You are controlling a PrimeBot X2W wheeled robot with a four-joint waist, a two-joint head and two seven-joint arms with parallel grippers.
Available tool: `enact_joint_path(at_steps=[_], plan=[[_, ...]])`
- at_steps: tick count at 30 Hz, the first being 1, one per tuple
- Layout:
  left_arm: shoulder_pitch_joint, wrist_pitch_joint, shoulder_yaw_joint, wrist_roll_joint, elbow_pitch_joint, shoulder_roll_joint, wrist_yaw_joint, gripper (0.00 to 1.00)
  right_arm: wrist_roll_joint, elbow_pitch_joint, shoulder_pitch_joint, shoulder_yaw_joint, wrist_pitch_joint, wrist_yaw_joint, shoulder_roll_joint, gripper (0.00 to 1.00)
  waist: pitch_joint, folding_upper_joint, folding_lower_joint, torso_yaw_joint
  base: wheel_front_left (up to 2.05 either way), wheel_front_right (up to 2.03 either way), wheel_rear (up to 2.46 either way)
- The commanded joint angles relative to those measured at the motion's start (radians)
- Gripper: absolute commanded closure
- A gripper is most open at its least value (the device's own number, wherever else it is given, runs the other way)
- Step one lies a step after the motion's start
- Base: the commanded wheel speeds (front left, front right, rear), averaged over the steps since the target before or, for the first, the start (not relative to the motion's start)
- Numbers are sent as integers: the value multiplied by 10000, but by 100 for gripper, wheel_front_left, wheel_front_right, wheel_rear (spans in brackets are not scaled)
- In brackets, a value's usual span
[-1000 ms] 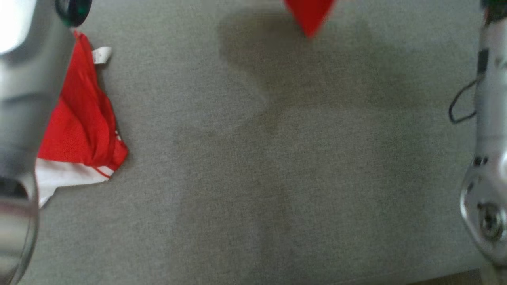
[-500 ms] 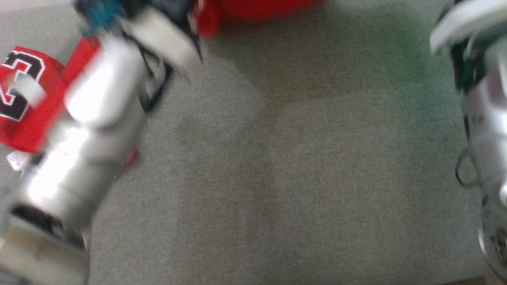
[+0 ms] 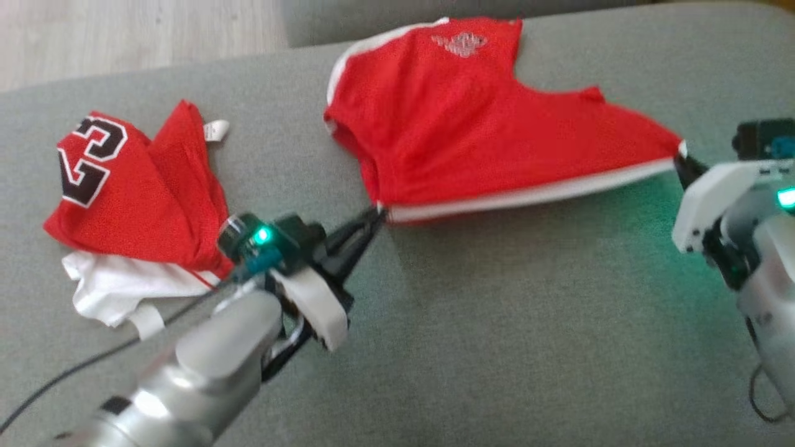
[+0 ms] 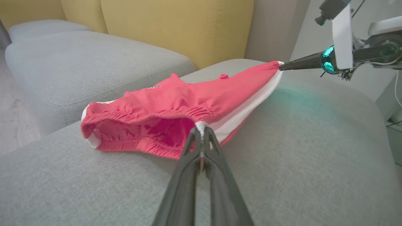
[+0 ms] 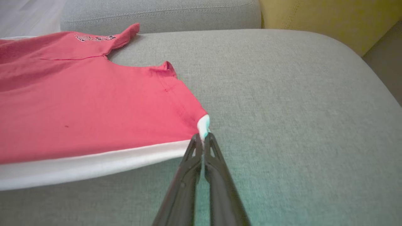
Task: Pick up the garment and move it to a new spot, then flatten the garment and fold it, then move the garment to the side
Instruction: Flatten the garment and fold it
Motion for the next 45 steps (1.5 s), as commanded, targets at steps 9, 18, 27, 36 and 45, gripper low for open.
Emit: enact_joint_path(at_steps=[9,18,27,36,45], plan=[[763,237,-95,12,-1291,535,602,100,1804,-1760,1695,833,990,-7,-1411,100,-886,-1,2,-132,0,0,0],[1754,614,-126,-378,-2819,772,1361,100,2406,-3503,3558,409,1385,-7,-2390,100,-1387,-1,2,-137,0,0,0],[1270,783,88,-239,-3407,889,1737,100,1783,-5023,3566,-1136,1152,-7,-2153,100,-705,-1,2,199,0,0,0],[-45,793,781,-324,-2728,437,1988,100,53,-5665,1969,-2290,1373,-7,-1144,100,566,-1,2,881,0,0,0],[-1348,722,1145,-410,-1354,-409,1883,100,-1367,-4770,-461,-2446,1370,-7,-571,100,1951,-1,2,1712,0,0,0]])
